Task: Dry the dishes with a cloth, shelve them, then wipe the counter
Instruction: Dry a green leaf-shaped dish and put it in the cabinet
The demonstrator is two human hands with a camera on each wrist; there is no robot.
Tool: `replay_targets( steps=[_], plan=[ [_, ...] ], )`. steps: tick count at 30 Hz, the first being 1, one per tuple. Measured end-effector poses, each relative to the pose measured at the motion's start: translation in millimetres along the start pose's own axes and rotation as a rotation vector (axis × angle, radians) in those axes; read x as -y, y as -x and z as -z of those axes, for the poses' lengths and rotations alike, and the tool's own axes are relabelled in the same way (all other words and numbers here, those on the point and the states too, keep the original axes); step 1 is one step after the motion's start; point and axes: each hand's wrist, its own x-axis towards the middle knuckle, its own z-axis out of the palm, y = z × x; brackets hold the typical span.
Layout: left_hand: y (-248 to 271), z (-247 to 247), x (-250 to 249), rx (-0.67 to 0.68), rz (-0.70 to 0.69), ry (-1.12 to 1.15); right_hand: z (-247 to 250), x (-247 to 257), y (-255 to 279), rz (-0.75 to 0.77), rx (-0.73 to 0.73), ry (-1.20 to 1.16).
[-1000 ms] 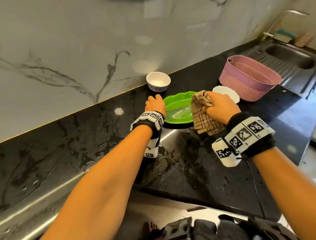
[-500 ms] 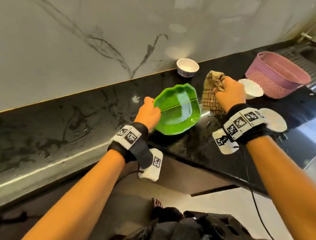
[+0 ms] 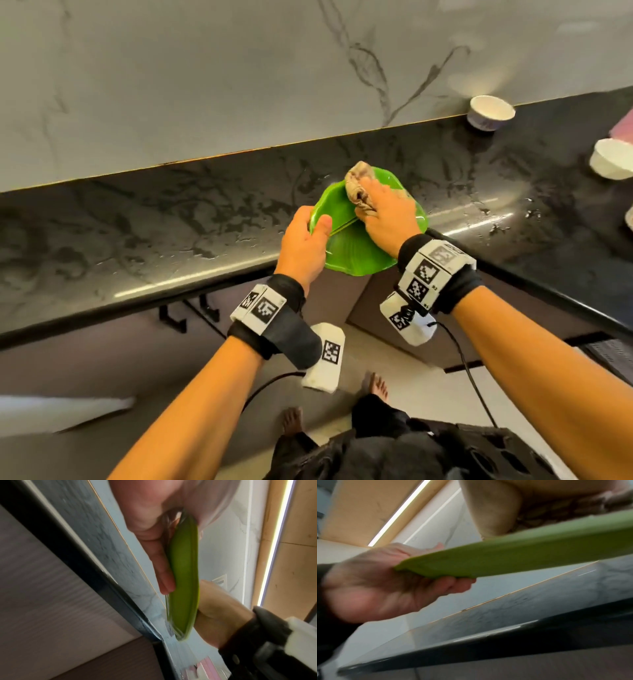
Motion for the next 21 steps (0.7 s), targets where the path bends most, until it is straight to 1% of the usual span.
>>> replay_targets(
  steps=[5, 8, 10, 12, 15, 18, 19, 21],
  plan=[
    [14, 30, -2, -0.099, 0.008, -0.021, -29, 34, 20, 0.291, 0.109, -0.167],
    [16, 42, -6, -0.177, 0.011, -0.01, -34, 47, 31, 0.485, 0.128, -0.242],
    [14, 47, -8, -0.235, 0.016, 0.015, -34, 51, 38, 0.578, 0.155, -0.306],
    [12, 52, -9, -0.279, 0.067, 0.022, -33, 53, 43, 0.666, 0.203, -0.346],
    [16, 53, -14, -0.316, 0.075, 0.075, -25, 49, 46, 0.821, 0.252, -0.312],
    [16, 48, -11, -0.312, 0.102, 0.157, -12, 38, 40, 0.935, 0.284, -0.268],
    [16, 46, -10, -0.307, 0.118, 0.176, -9, 33, 36, 0.983, 0.287, -0.238],
    [15, 41, -9, -0.299, 0.144, 0.179, -6, 22, 27, 1.103, 0.236, -0.13]
  ],
)
